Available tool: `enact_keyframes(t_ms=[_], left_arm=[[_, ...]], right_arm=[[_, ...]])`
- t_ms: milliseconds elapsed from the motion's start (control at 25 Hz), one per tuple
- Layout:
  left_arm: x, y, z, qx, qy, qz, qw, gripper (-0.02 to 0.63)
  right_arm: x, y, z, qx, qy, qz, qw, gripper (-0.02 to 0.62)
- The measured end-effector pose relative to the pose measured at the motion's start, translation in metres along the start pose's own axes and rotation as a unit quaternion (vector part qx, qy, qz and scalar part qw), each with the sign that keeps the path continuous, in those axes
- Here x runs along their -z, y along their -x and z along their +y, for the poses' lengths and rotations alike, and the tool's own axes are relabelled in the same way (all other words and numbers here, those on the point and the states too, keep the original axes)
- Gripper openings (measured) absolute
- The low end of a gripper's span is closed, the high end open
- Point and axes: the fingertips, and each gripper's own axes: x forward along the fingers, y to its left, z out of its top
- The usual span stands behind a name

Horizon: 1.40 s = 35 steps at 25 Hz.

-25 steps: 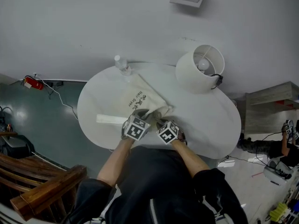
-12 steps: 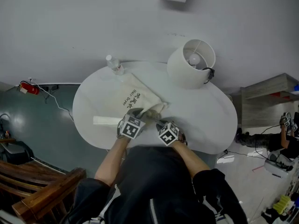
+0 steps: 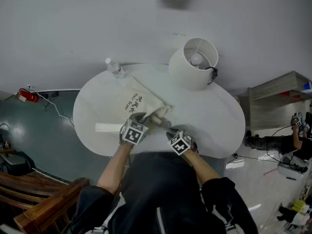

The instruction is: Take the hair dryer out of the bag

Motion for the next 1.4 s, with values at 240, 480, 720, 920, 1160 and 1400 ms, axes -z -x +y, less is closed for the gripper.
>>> enact_keyframes(t_ms=[240, 480, 720, 920, 1160, 1400], left_arm=[[0.002, -0.001, 0.0, 0.001, 0.003, 0.005, 1.0, 0.055], [0.003, 0.0, -0.002, 0.003, 0.008, 0.009, 0.9999, 0.055], [0.005, -0.001, -0.003, 0.004, 0.01, 0.01, 0.9999, 0.055], [0.006, -0.001, -0.002, 0.004, 0.009, 0.011, 0.9999, 0.055], [0.007, -0.002, -0.002, 0.004, 0.009, 0.013, 0.9999, 0.055], [0.007, -0.002, -0.003, 0.006, 0.01, 0.014, 0.9998, 0.055]], right_arm=[[0.014, 0.007, -0.006, -0.005, -0.016, -0.011, 1.0, 0.091], [0.027, 0.014, -0.013, -0.002, -0.036, -0.017, 0.999, 0.091], [0.04, 0.018, -0.016, 0.004, -0.034, -0.008, 0.999, 0.089], [0.05, 0.022, -0.02, 0.01, -0.037, -0.004, 0.999, 0.089], [0.06, 0.028, -0.026, 0.013, -0.041, 0.0, 0.999, 0.089], [0.064, 0.023, -0.026, 0.013, -0.053, 0.003, 0.999, 0.092]])
